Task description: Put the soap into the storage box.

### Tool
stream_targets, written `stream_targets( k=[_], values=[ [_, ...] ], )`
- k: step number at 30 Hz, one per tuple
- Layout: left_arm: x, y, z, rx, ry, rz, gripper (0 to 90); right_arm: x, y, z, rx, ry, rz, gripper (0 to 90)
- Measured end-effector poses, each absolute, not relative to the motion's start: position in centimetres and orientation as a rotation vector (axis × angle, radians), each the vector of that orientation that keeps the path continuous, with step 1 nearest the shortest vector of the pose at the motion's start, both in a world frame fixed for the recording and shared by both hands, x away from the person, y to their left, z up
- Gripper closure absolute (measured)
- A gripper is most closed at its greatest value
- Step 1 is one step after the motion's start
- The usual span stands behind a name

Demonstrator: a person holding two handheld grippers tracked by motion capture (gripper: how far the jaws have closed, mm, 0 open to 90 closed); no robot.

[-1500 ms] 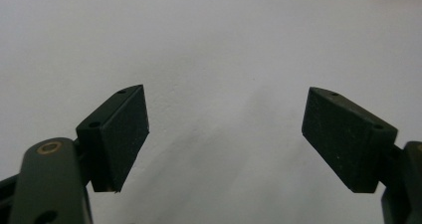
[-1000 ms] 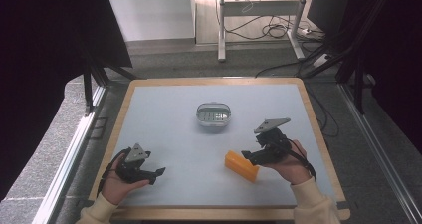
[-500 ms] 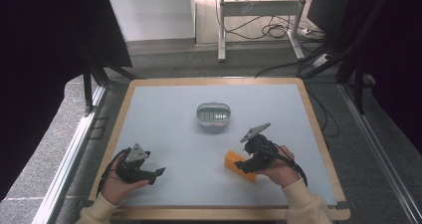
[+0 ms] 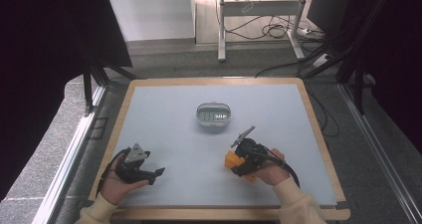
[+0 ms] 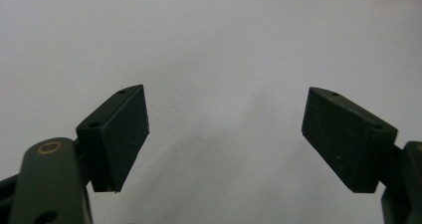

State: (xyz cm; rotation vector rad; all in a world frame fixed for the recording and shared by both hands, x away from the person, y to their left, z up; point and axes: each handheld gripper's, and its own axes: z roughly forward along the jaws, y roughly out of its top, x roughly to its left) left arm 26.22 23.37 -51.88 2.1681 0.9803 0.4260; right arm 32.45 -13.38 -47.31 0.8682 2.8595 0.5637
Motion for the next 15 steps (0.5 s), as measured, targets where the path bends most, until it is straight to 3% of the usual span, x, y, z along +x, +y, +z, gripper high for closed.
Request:
stream_targets(
  k=[10,15],
  values=[
    [26.07,23.07,-51.85,2.173,0.963,0.441,18.7,32.51,-13.17,-48.14,0.827,2.892,0.441,58.4],
    [26.03,23.12,-51.84,2.168,0.963,0.445,18.8,32.56,-13.23,-48.15,0.823,2.888,0.434,61.4]
  ],
)
